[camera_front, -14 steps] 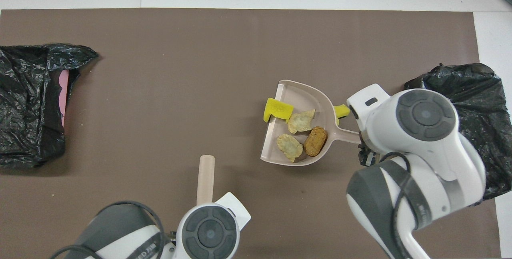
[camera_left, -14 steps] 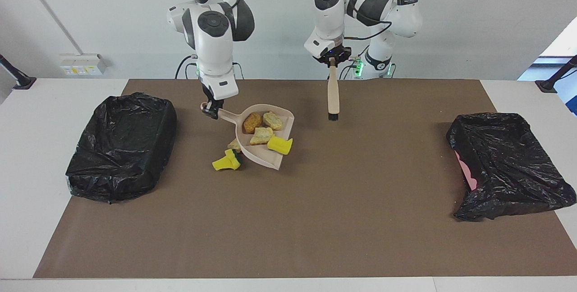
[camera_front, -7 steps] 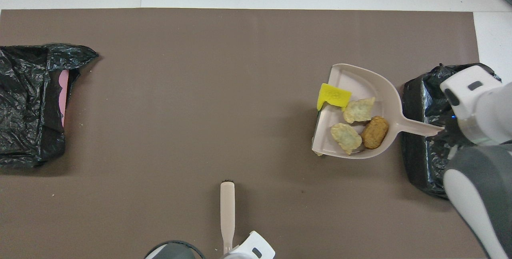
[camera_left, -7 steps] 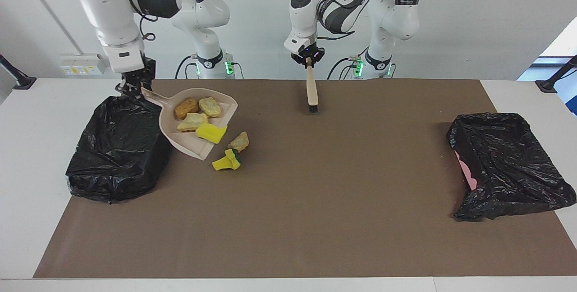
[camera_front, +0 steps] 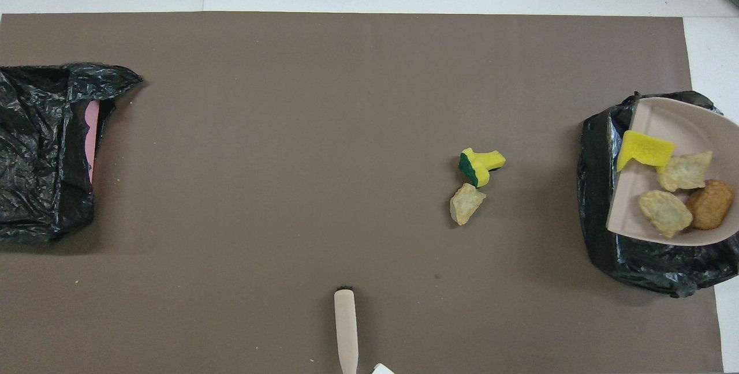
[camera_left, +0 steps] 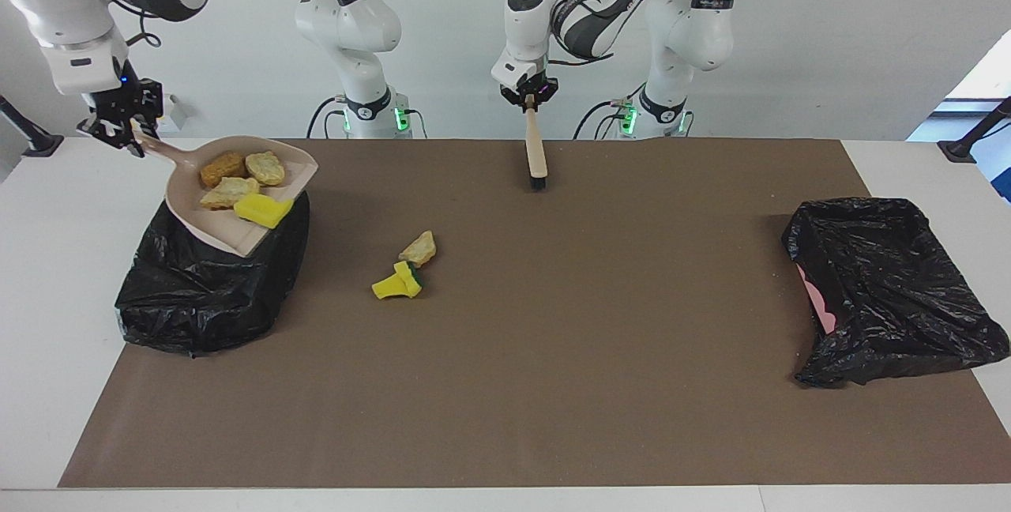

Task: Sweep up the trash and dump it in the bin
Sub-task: 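Carry the dustpan with the right gripper over the black trash bag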

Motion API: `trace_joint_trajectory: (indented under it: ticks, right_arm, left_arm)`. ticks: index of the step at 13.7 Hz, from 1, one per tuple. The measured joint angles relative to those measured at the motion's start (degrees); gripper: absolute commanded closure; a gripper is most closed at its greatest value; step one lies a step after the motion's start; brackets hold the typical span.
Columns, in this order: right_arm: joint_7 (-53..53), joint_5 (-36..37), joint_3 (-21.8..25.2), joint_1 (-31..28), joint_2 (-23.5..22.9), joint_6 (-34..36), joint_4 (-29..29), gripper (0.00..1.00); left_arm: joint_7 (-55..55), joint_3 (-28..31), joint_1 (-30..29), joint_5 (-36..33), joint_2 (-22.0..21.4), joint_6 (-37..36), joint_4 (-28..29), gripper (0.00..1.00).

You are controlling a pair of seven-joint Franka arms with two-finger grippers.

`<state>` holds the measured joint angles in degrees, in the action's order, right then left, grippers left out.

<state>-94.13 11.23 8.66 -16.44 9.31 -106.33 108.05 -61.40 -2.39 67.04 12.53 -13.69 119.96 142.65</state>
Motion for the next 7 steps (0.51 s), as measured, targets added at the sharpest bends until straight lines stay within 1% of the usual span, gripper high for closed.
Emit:
trace_joint_trajectory:
  ticks: [2,4,5,6,7]
  right_arm:
    - [-2.5,2.4,0.3,-2.0,-0.5,-3.3,-0.2,1.00]
    - [-5.5,3.4,0.8,-3.7,-2.1,-6.8,-0.2,1.00]
    - [-6.8,3.7,1.0,-4.4,-3.1,-8.5,-0.2,1.00]
    - [-7.6,5.1,1.1,-4.8,-4.0,-9.6,-0.3,1.00]
    - [-8.4,7.6,1.1,-4.8,-4.7,-10.5,-0.3,1.00]
  left_arm:
    - [0.0,0.1,0.0,0.0,0.3,0.4,0.1,1.00]
    - [0.0,0.2,0.0,0.0,1.0,2.0,0.2,1.00]
    - [0.0,0.2,0.0,0.0,1.8,3.0,0.2,0.98]
    - [0.0,0.2,0.0,0.0,2.5,3.7,0.2,0.82]
    - [0.0,0.2,0.0,0.0,3.1,4.2,0.2,0.58]
